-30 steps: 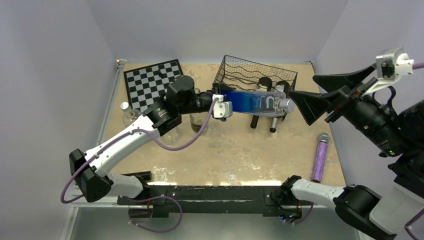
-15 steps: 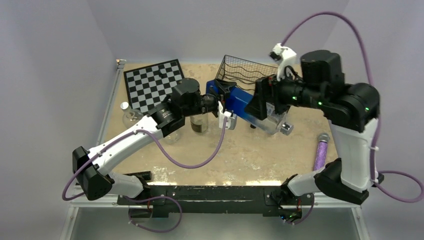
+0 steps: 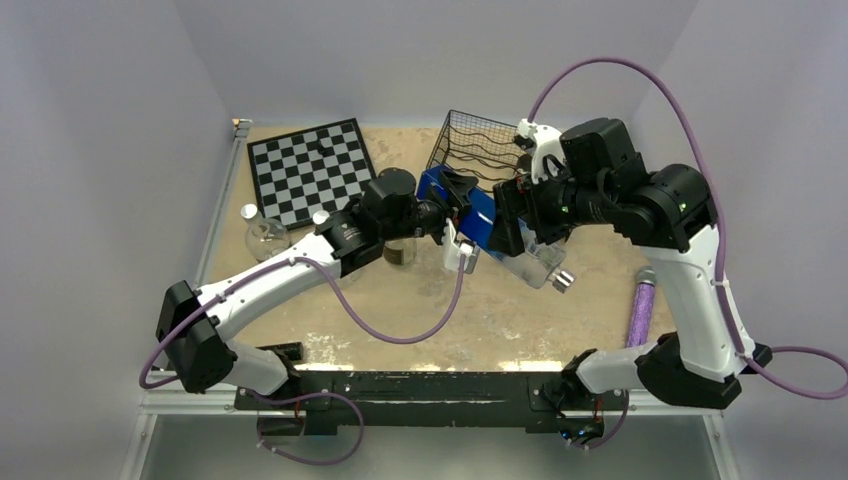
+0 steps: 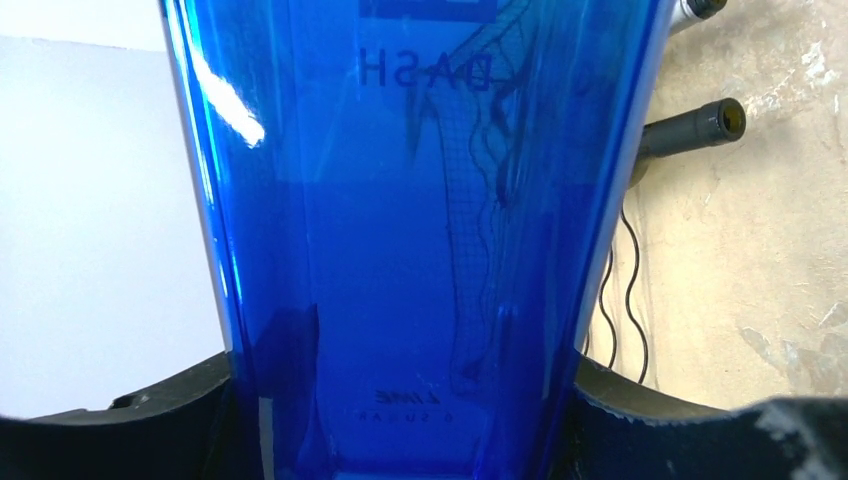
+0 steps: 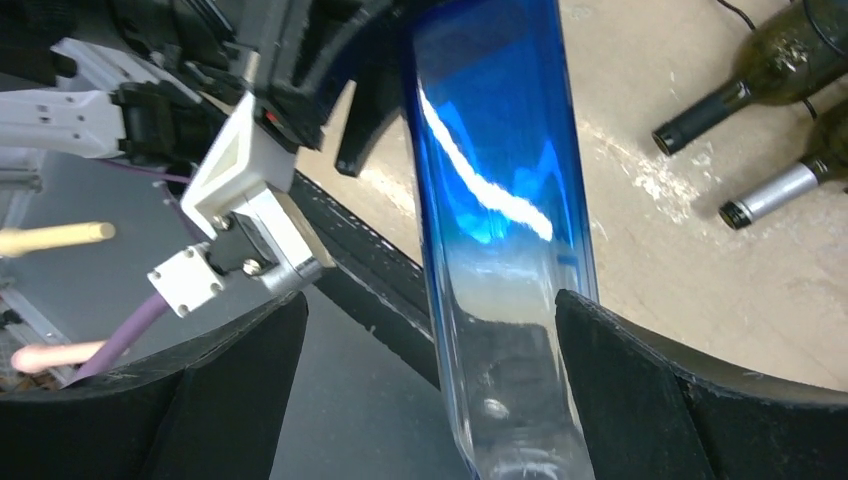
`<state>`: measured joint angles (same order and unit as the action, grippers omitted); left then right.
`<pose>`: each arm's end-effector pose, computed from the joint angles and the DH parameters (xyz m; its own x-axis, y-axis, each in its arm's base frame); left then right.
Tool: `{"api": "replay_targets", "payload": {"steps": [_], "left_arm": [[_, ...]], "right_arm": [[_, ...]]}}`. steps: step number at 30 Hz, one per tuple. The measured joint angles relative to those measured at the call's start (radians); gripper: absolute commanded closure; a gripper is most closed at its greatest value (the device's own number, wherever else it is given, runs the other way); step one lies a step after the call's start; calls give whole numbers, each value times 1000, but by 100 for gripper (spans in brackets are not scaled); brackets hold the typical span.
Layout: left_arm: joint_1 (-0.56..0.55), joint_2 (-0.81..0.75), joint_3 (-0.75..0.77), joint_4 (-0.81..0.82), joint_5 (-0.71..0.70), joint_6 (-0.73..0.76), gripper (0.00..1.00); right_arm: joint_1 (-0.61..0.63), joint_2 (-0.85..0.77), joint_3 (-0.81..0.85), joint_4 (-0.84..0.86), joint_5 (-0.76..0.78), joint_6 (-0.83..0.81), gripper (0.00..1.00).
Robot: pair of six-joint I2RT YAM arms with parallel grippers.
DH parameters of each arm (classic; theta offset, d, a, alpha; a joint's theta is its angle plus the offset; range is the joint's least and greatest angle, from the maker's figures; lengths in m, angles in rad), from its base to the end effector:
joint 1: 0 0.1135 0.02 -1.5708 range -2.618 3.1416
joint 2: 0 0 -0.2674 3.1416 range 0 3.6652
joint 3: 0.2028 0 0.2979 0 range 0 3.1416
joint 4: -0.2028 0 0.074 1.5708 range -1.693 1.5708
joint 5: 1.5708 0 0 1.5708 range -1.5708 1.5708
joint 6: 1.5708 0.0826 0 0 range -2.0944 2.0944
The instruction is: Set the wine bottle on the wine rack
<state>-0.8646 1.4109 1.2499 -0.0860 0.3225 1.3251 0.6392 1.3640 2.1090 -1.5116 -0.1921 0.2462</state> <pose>0.2544 -0.3387 0.3527 0.8548 0.4154 -0.3110 0.3779 -0.0876 0.9217 0.1917 0.1622 0.5096 -0.7096 -0.2293 -0.6663 -0.5393 0.7854 0.3040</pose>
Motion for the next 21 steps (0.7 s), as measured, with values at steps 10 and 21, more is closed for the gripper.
{"api": "replay_targets", "payload": {"steps": [10, 21], "left_arm": [[-1, -2, -87, 147, -3, 31, 100], [-8, -21, -103, 284, 3, 34, 100]], "right_arm": [[0, -103, -140, 2, 117, -3, 1], [0, -115, -222, 8, 91, -1, 10]]}}
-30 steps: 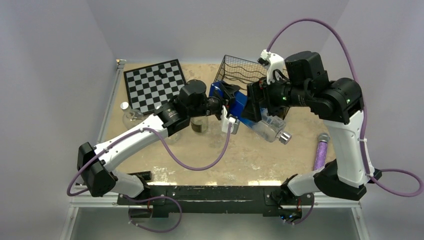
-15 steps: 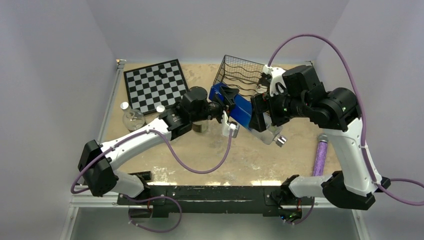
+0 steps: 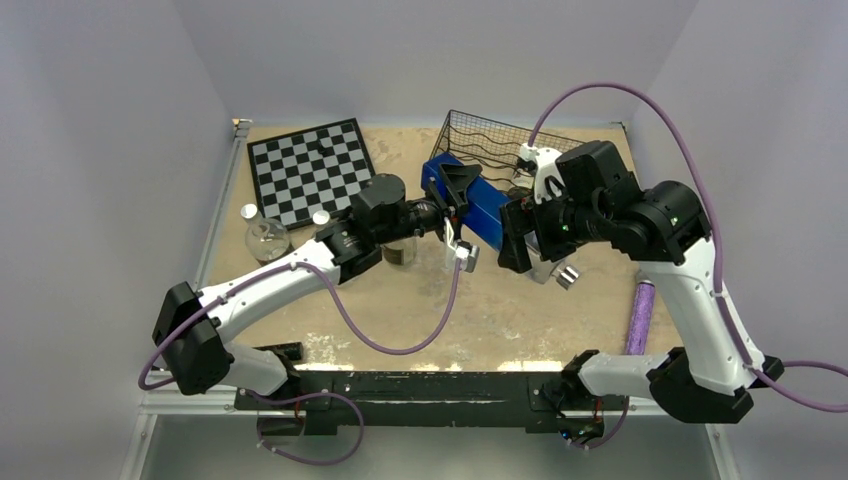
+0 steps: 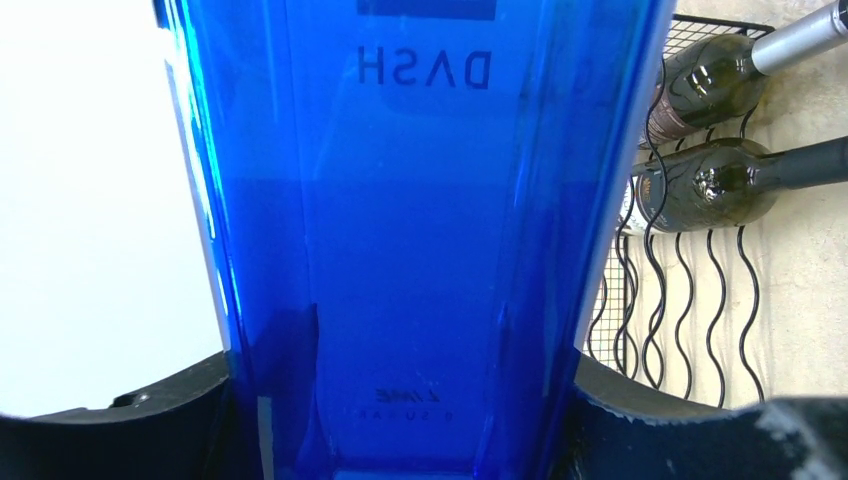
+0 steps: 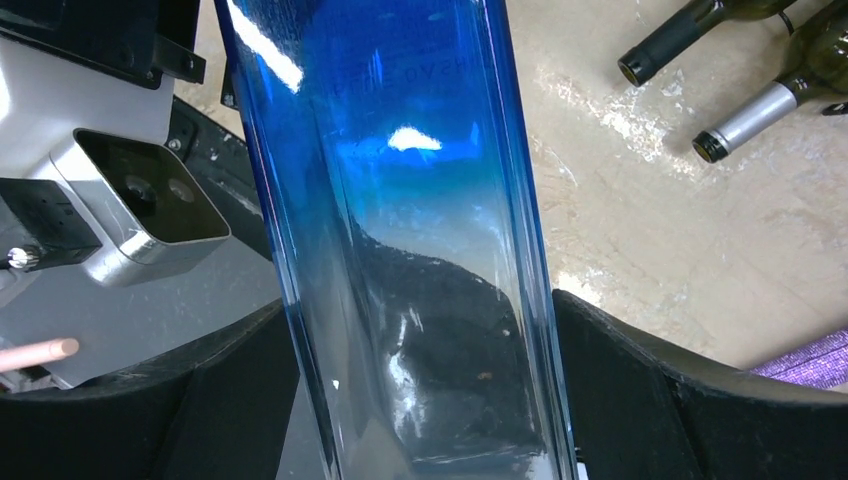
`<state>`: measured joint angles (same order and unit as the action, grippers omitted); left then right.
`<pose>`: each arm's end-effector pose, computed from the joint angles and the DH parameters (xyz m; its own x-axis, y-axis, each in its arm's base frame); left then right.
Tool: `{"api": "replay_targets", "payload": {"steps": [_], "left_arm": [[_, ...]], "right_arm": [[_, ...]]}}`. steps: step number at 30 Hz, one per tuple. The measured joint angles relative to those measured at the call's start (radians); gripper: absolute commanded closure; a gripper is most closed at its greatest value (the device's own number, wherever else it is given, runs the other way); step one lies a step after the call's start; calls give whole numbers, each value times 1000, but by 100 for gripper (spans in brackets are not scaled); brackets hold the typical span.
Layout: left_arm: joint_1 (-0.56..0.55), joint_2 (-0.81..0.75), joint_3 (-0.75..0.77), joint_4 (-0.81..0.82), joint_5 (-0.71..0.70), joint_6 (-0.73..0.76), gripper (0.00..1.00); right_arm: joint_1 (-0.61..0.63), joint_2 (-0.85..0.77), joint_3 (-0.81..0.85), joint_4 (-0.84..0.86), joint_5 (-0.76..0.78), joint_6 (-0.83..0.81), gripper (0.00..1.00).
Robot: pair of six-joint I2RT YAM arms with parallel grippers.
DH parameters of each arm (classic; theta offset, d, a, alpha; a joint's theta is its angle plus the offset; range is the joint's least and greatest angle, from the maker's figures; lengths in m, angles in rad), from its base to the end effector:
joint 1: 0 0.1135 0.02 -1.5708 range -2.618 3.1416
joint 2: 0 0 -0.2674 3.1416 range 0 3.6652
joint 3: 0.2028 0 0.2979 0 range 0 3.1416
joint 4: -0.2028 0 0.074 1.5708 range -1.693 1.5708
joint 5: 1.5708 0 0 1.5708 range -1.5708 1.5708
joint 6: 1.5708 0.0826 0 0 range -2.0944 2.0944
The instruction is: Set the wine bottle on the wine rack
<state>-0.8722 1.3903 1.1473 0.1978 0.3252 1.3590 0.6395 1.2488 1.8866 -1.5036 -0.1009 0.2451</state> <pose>0.2510 -0.3399 0.3577 0.9040 0.3641 -0.2241 0.2241 0.0429 0.9736 0.1838 0.1471 0.4702 -0.7496 -0.2567 -0.6101 -0.4785 0.8470 0.2317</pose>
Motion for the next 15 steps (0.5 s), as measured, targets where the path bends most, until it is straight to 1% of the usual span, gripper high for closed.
{"api": "replay_targets", "payload": {"steps": [5, 8, 9, 12, 13, 15], "left_arm": [[-1, 0, 0, -1, -14, 14, 100], [-2, 0, 0, -3, -24, 18, 100], [-4, 0, 0, -3, -26, 19, 100], [-7, 0, 0, -3, -31, 18, 100], [-7, 0, 0, -5, -32, 14, 100], [-8, 0, 0, -6, -38, 14, 100]], "right_arm": [[4, -6, -21, 11, -1, 3, 16], [10, -22, -47, 30, 7, 1, 25], [10, -26, -52, 33, 10, 1, 31], [11, -34, -57, 38, 14, -5, 43], [15, -34, -58, 39, 10, -14, 45], [19, -33, -58, 40, 19, -13, 46]]}}
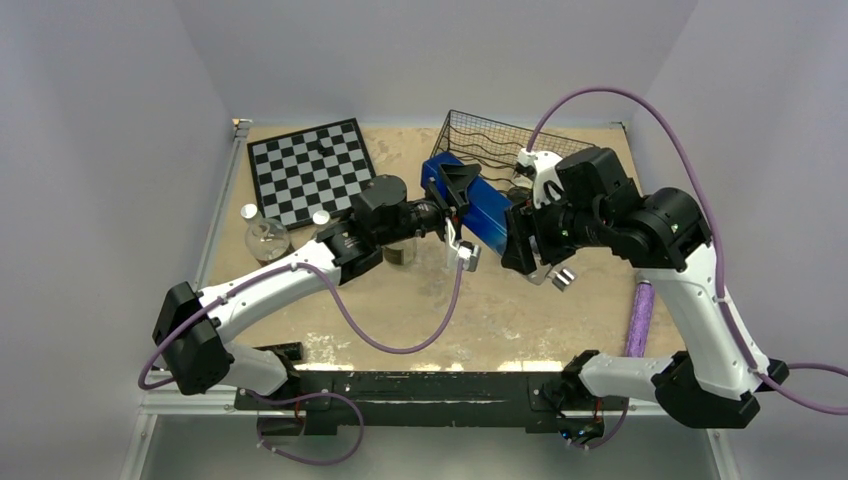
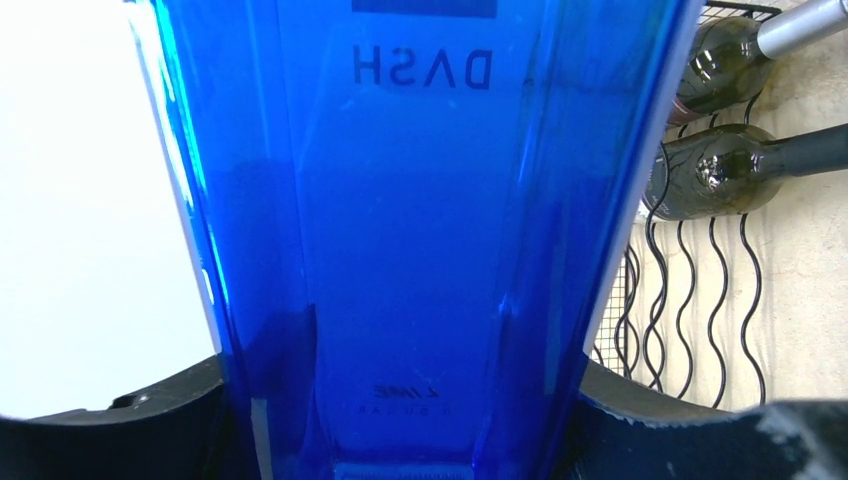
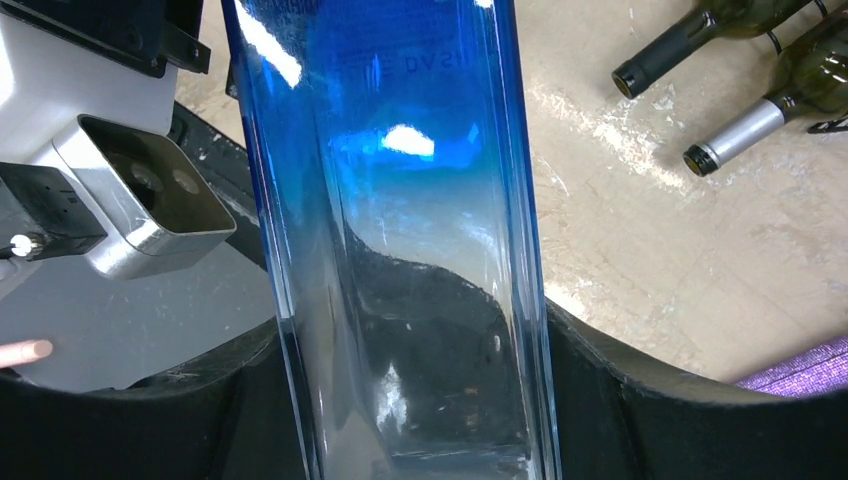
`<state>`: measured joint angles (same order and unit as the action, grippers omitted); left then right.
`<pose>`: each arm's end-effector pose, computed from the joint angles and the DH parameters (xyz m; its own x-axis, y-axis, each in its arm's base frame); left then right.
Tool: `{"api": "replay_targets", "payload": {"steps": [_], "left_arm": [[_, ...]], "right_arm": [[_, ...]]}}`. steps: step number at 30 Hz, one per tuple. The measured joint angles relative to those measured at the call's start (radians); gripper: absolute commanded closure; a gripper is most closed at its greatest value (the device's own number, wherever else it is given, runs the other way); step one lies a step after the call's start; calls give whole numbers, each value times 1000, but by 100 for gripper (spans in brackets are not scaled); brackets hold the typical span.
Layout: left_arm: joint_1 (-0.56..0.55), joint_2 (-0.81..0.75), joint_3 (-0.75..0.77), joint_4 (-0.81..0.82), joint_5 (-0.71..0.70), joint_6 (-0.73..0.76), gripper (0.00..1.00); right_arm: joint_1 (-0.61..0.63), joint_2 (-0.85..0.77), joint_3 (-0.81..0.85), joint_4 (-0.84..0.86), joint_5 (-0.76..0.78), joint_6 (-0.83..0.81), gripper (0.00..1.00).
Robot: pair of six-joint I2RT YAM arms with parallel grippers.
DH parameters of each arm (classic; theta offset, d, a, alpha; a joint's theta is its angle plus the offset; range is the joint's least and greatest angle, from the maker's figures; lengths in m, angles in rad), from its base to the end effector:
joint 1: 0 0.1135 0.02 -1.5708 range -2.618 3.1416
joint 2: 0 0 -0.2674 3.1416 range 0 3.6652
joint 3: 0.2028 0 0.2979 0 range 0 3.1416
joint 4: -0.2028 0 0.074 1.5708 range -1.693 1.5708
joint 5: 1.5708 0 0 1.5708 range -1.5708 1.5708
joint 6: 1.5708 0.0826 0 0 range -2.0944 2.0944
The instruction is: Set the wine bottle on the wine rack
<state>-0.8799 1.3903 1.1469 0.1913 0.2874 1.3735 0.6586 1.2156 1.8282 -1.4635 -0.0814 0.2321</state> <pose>0.2513 -0.3407 0.3565 0.8951 0.3932 -0.2102 0.2128 0.0377 0.9764 0.1812 0.1487 0.4635 -0.7287 -0.2740 -0.6276 -0.4981 0.8410 0.2112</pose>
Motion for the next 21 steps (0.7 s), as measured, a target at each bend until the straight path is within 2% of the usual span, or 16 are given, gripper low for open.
{"api": "replay_targets", "payload": {"steps": [1, 4, 6, 8, 15, 16, 18, 19, 21], "left_arm": [[0, 0, 0, 0, -4, -1, 100], [0, 0, 1, -8, -11, -4, 100], [-1, 0, 5, -26, -15, -16, 100], [-1, 0, 11, -50, -28, -31, 100], [-5, 1, 24, -103, -34, -63, 100], [-5, 1, 26, -109, -37, -69, 100], [-5, 1, 27, -113, -40, -75, 100], [-4, 1, 27, -114, -40, -76, 100], [-4, 1, 27, -114, -41, -79, 100]], "right_arm": [[2, 0, 0, 2, 2, -1, 44], [3, 1, 0, 6, 8, 1, 27], [4, -1, -3, 10, 11, 7, 24], [4, -8, -13, 31, 15, 21, 25], [19, -31, -33, 76, 14, 35, 58], [21, -32, -34, 79, 18, 38, 67], [22, -32, -37, 81, 17, 37, 92], [22, -32, -37, 84, 18, 37, 100], [22, -32, -37, 87, 20, 37, 100]]}}
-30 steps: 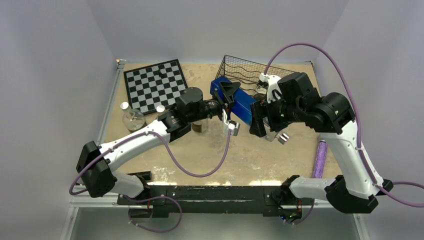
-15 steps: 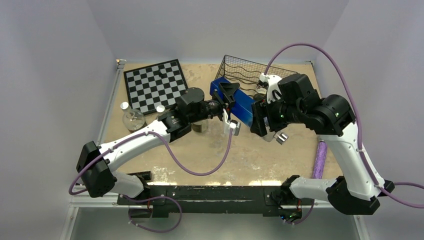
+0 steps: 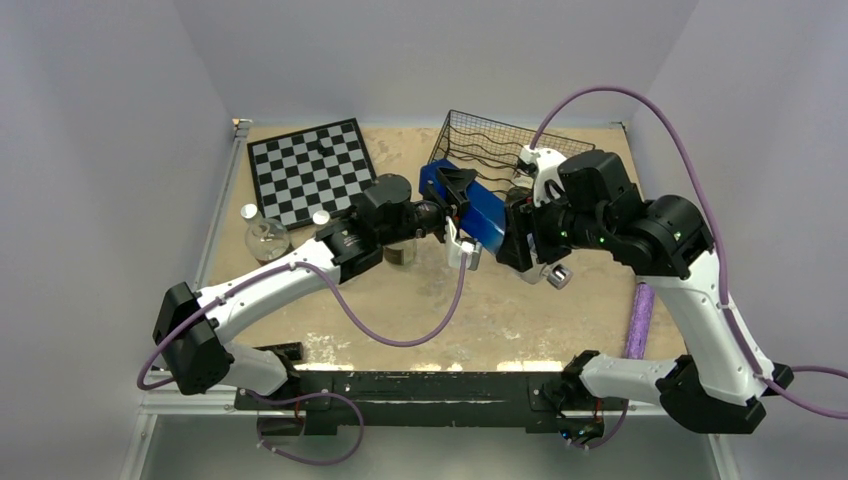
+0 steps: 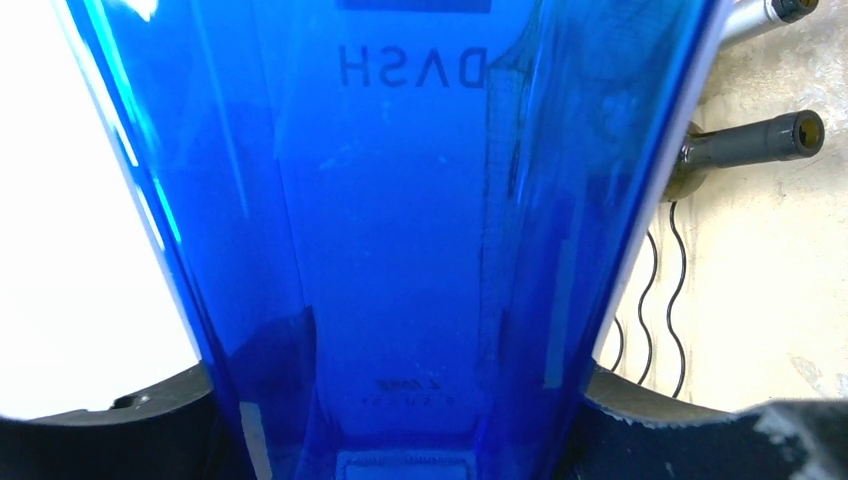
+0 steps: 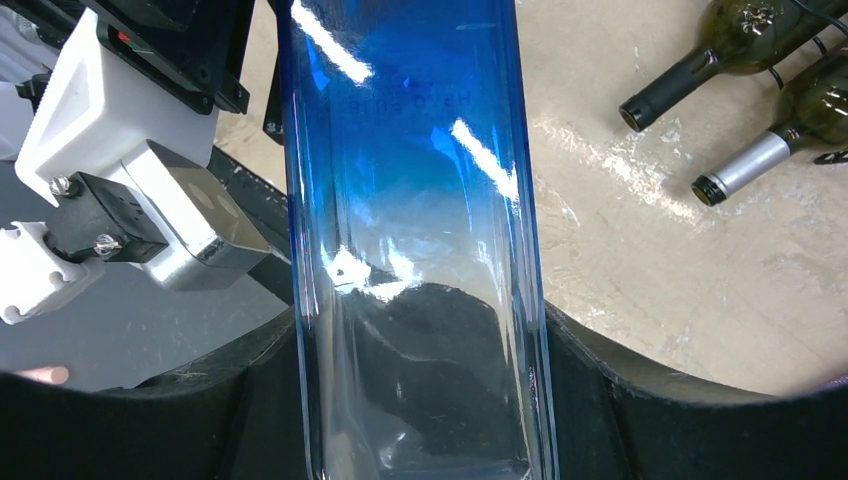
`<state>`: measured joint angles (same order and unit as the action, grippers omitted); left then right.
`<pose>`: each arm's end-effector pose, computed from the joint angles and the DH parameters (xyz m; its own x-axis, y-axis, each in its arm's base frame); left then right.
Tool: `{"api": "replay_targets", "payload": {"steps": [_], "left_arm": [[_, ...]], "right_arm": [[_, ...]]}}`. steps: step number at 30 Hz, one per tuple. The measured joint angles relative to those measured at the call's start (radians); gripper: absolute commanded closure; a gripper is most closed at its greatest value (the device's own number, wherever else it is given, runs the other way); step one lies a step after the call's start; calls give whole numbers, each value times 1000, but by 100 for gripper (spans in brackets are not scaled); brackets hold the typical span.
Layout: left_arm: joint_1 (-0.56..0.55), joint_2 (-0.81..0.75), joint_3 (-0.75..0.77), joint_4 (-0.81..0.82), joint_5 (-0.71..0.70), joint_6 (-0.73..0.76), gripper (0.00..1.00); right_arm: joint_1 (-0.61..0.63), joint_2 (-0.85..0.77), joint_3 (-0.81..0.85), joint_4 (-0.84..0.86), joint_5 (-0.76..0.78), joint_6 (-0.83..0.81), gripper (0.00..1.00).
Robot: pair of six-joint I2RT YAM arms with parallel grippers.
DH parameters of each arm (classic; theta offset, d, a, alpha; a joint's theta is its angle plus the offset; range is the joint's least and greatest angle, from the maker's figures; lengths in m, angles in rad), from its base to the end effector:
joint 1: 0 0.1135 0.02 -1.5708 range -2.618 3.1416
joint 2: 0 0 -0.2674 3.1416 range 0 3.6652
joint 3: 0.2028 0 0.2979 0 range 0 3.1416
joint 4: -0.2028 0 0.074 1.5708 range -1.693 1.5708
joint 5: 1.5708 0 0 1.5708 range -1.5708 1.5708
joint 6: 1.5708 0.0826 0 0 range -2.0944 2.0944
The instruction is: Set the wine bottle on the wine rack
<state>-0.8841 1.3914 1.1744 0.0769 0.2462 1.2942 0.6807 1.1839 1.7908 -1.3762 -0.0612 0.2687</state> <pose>0.2525 -0.3397 0.3509 0.8445 0.4414 -0.3031 0.3318 0.0131 0.9433 0.1810 0.1531 0.4680 -0.6970 -0.2235 -0.6813 -0.4950 0.8374 0.2317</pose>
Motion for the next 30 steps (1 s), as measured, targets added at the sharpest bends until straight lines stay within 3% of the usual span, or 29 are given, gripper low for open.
{"api": "replay_targets", "payload": {"steps": [1, 2, 5, 6, 8, 17, 26, 30], "left_arm": [[0, 0, 0, 0, -1, -1, 96], [0, 0, 0, 0, -1, -1, 86], [0, 0, 0, 1, -3, -1, 37], [0, 0, 0, 3, -3, -1, 26], [0, 0, 0, 6, -4, -3, 17], [0, 0, -5, 150, -26, -24, 1], [-2, 5, -44, 256, -28, -27, 1], [-2, -3, -60, 291, -40, -72, 1]], "right_arm": [[0, 0, 0, 0, 0, 0, 100], [2, 0, 0, 0, 2, 0, 100], [9, -1, 0, 4, 16, 2, 100], [12, -2, 0, 6, 19, 2, 100], [14, -5, 0, 8, 26, 3, 100], [19, -3, 54, 0, 91, 55, 100], [19, -6, 63, -15, 221, 118, 100], [16, -36, -24, 10, 296, 156, 100]]}}
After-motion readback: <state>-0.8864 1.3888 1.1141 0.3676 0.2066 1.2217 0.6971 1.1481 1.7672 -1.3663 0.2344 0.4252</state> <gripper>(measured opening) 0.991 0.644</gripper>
